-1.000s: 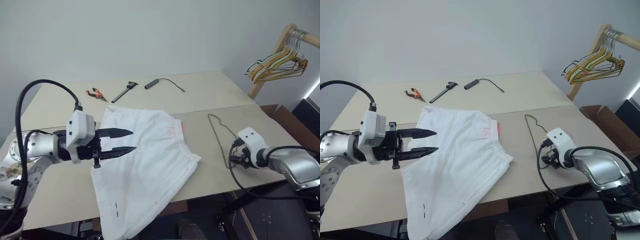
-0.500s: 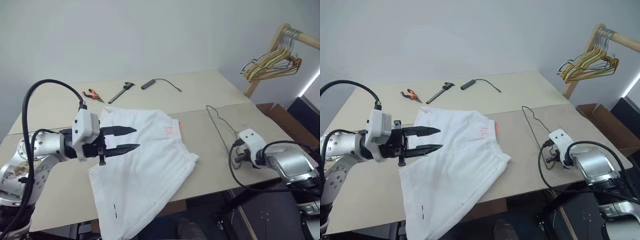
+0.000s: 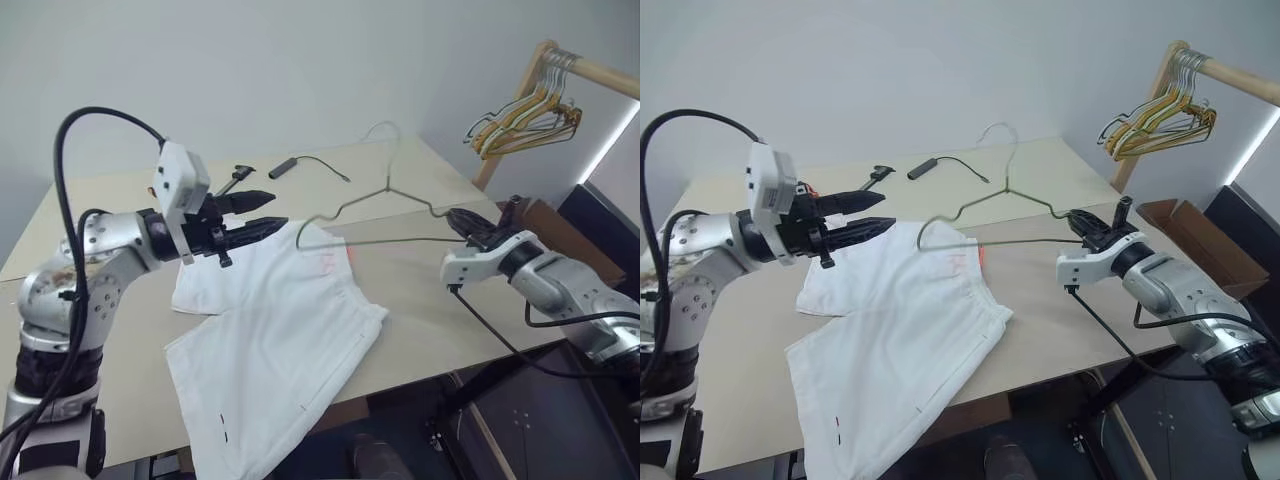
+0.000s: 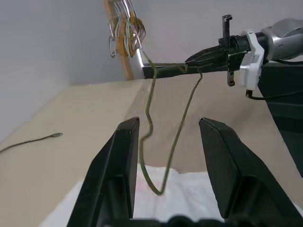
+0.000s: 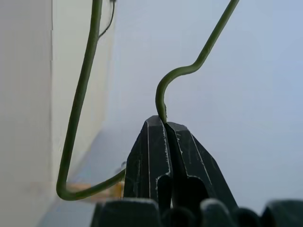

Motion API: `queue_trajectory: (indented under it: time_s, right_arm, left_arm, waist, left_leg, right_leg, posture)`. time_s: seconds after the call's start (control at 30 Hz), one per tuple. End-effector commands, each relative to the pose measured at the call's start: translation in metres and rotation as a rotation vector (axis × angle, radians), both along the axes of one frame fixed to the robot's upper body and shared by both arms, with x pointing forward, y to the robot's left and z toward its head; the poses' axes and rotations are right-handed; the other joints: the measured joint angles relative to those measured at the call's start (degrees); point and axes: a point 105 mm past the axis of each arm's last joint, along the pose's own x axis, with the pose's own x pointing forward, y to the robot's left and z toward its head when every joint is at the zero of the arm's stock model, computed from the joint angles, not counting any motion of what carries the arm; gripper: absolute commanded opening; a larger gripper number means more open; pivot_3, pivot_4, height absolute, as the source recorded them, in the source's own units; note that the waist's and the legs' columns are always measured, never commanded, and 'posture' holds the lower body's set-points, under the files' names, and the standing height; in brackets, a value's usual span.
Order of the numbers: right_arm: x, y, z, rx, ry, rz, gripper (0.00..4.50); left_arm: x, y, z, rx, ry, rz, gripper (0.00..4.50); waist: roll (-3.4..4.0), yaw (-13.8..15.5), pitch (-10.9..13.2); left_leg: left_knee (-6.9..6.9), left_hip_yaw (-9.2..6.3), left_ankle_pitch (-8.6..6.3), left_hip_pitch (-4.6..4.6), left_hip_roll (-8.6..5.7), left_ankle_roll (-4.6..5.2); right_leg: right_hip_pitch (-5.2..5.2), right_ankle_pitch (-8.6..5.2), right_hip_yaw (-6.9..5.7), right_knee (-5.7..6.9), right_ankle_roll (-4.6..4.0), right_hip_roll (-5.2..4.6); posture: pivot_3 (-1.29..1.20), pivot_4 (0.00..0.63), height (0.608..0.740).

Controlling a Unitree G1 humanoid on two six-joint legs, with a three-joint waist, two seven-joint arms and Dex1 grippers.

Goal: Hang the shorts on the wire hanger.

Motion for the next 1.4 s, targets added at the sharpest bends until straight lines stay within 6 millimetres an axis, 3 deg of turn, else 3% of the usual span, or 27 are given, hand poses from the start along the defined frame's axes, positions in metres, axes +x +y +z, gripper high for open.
queue_trajectory:
  time_s: [0.03,0.2,0.47,0.67,0.8,0.93,1.17,1.4]
  right_arm:
    - [-0.001,0.016,0.031,-0.012,-0.161,0.124,0.05]
    - [0.000,0.031,0.042,-0.018,-0.184,0.187,0.05]
    - [-0.005,0.048,0.058,0.011,-0.226,0.238,0.05]
    - [-0.005,0.045,0.063,0.013,-0.234,0.230,0.05]
    - [-0.006,0.045,0.064,0.011,-0.238,0.230,0.00]
    - [-0.005,0.046,0.065,0.011,-0.242,0.234,0.00]
    - [-0.007,0.044,0.063,0.022,-0.213,0.245,0.00]
    - [-0.029,0.052,0.042,0.098,0.097,0.391,1.99]
  left_arm:
    - [0.002,-0.004,-0.008,0.058,0.103,-0.062,2.19]
    - [0.006,-0.014,-0.028,0.137,0.221,-0.123,2.19]
    - [0.013,-0.029,-0.057,0.276,0.245,-0.109,2.19]
    - [0.010,-0.028,-0.054,0.239,0.251,-0.128,2.19]
    - [0.005,-0.025,-0.057,0.265,0.253,-0.152,1.31]
    - [0.007,-0.025,-0.057,0.266,0.247,-0.139,0.05]
    - [0.013,-0.021,-0.053,0.269,0.213,-0.099,0.05]
    - [0.020,-0.007,-0.058,0.343,0.152,-0.035,0.00]
  waist:
    - [0.00,-0.46,0.00]
    - [-0.01,-1.49,0.00]
    - [-0.01,-1.81,0.00]
    - [-0.01,-1.96,0.00]
    - [-0.01,-2.09,0.00]
    - [-0.01,-2.20,0.00]
    - [-0.01,-2.19,0.00]
    - [-0.02,-2.26,0.01]
  left_leg:
    - [0.00,-0.01,0.00,0.00,0.00,0.00]
    - [-0.02,-0.08,0.00,0.02,0.00,0.00]
    - [-0.02,-0.14,0.00,0.01,-0.02,0.00]
    - [-0.01,-0.14,0.00,0.03,-0.02,0.00]
    - [-0.01,-0.14,0.00,0.03,-0.02,0.00]
    - [-0.01,-0.14,0.00,0.04,-0.02,0.00]
    - [-0.01,-0.15,0.00,0.04,-0.02,0.00]
    - [-0.02,-0.16,0.00,0.07,-0.01,0.01]
  right_leg:
    - [0.00,0.01,0.00,-0.01,-0.01,0.00]
    - [0.01,0.02,0.02,0.00,-0.04,0.02]
    - [0.02,0.22,0.02,0.00,-0.37,0.01]
    - [0.02,0.23,0.02,0.02,-0.38,0.01]
    - [0.02,0.23,0.02,0.03,-0.38,0.02]
    - [0.02,0.23,0.02,0.03,-0.38,0.02]
    - [0.03,0.23,0.02,0.03,-0.38,0.01]
    - [0.10,0.23,0.01,0.01,-0.38,0.01]
  posture:
    - [-0.13,0.000,0.740]
    - [-0.14,0.000,0.740]
    - [-0.15,0.000,0.740]
    - [-0.15,0.000,0.740]
    - [-0.15,0.000,0.740]
    - [-0.15,0.000,0.740]
    - [-0.14,0.000,0.740]
    - [-0.12,0.000,0.740]
